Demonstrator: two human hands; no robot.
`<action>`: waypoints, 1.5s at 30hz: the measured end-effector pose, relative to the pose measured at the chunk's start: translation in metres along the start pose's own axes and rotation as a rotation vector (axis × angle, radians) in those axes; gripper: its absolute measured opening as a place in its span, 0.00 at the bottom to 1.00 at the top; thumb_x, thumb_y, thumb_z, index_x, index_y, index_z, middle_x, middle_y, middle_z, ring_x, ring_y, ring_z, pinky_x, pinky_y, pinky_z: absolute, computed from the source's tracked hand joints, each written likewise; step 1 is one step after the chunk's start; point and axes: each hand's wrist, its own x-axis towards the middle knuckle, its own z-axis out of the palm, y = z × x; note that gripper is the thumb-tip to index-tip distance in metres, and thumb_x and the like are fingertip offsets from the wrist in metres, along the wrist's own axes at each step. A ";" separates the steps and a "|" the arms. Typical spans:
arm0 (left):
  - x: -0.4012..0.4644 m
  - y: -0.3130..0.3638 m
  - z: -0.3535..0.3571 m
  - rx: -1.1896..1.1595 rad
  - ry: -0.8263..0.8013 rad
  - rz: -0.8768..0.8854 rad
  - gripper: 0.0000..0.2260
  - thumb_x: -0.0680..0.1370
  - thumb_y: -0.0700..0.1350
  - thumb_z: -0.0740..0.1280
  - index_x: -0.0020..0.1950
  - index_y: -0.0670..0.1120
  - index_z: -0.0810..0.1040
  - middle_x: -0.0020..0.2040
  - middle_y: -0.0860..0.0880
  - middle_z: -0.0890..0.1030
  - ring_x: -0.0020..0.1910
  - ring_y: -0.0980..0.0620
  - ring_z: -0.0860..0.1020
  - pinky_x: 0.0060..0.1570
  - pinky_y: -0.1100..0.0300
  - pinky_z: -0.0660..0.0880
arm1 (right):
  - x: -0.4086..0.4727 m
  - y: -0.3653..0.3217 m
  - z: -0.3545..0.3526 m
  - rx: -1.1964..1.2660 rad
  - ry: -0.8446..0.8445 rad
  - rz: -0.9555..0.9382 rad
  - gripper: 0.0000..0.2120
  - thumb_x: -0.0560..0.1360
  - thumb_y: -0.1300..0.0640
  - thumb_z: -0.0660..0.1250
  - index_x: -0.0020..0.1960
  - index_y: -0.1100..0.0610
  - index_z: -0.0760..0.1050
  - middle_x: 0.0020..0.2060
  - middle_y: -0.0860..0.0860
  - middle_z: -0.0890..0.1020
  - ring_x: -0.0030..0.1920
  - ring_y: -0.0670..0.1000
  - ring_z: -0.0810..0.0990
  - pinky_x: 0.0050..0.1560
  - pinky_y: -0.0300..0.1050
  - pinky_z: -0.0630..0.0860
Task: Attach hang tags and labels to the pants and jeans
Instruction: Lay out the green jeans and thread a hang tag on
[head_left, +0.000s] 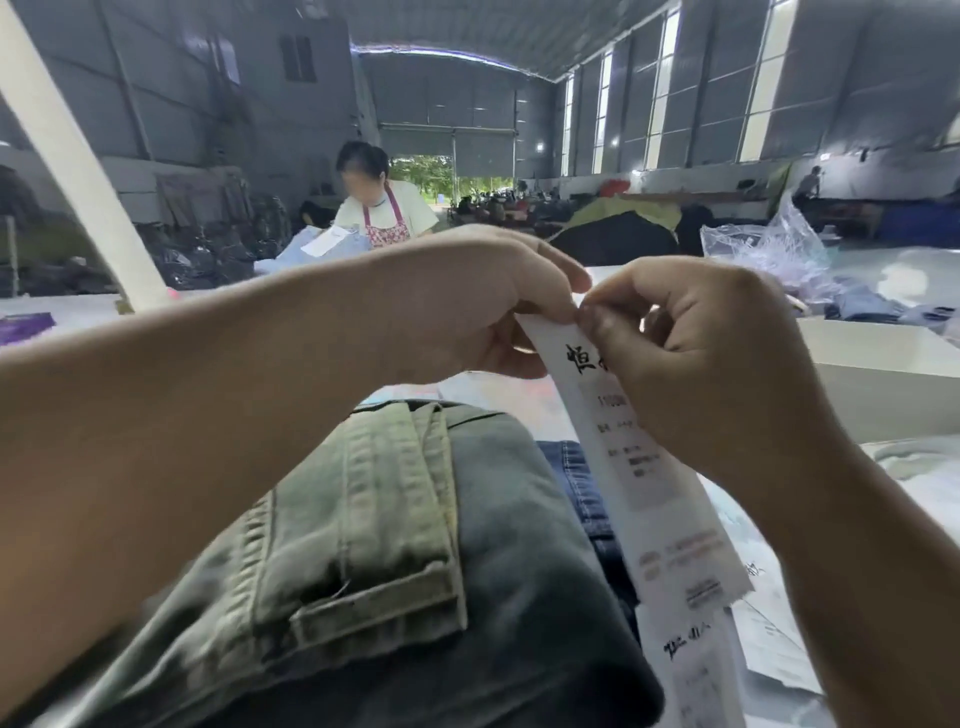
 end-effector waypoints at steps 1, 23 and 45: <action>-0.009 -0.002 -0.001 -0.006 -0.006 -0.017 0.11 0.74 0.30 0.63 0.53 0.40 0.78 0.39 0.43 0.80 0.33 0.49 0.81 0.43 0.54 0.81 | -0.003 -0.008 -0.001 -0.005 -0.043 0.010 0.08 0.75 0.58 0.68 0.38 0.53 0.81 0.27 0.39 0.78 0.33 0.37 0.78 0.26 0.28 0.69; -0.127 -0.037 -0.035 0.405 0.012 -0.024 0.08 0.72 0.34 0.74 0.46 0.46 0.83 0.42 0.47 0.85 0.41 0.51 0.81 0.54 0.47 0.79 | -0.067 -0.086 0.021 -0.007 -0.373 0.002 0.11 0.70 0.45 0.57 0.35 0.48 0.75 0.29 0.41 0.79 0.34 0.40 0.79 0.26 0.37 0.73; -0.136 -0.035 -0.036 0.486 -0.192 0.022 0.14 0.64 0.46 0.69 0.47 0.50 0.86 0.53 0.45 0.85 0.55 0.44 0.82 0.62 0.45 0.74 | -0.103 -0.091 0.021 -0.189 -0.110 -0.113 0.07 0.69 0.54 0.66 0.34 0.52 0.71 0.30 0.43 0.74 0.26 0.49 0.72 0.25 0.44 0.72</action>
